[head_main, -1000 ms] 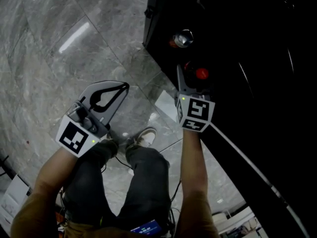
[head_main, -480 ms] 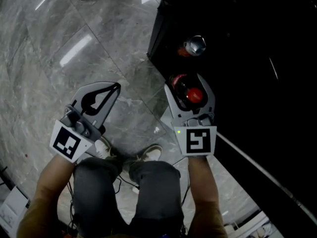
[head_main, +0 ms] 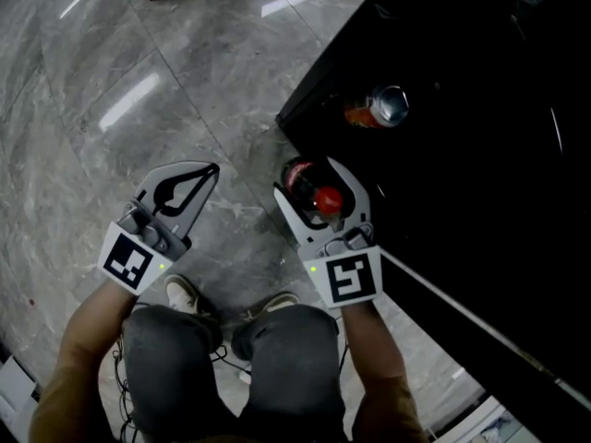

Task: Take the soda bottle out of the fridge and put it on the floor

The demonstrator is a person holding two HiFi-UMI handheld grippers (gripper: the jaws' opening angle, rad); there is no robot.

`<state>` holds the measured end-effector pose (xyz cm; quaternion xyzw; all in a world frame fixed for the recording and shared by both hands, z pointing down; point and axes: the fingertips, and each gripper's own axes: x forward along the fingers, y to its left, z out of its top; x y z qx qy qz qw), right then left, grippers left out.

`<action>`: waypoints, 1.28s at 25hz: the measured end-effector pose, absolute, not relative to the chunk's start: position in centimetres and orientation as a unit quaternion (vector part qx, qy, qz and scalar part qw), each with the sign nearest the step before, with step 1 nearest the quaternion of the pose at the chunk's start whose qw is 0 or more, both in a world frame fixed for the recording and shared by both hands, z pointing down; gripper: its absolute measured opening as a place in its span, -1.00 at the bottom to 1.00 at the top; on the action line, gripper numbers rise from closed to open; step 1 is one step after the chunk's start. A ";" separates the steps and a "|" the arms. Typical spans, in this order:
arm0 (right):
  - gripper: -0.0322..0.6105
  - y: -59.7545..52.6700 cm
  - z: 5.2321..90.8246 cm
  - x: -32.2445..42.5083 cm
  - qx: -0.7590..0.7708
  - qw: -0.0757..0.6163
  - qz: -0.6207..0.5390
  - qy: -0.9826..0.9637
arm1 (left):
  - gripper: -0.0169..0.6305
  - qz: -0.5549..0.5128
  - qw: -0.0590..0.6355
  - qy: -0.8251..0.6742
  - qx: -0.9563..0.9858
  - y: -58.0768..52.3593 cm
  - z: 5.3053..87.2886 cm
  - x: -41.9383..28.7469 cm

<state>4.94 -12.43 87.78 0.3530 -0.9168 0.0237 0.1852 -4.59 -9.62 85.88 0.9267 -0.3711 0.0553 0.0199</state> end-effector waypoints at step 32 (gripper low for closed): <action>0.04 -10.1 113.1 -0.9 0.285 0.316 0.065 -0.902 | -0.97 0.115 0.085 -0.357 0.923 -9.9 106.4 -6.3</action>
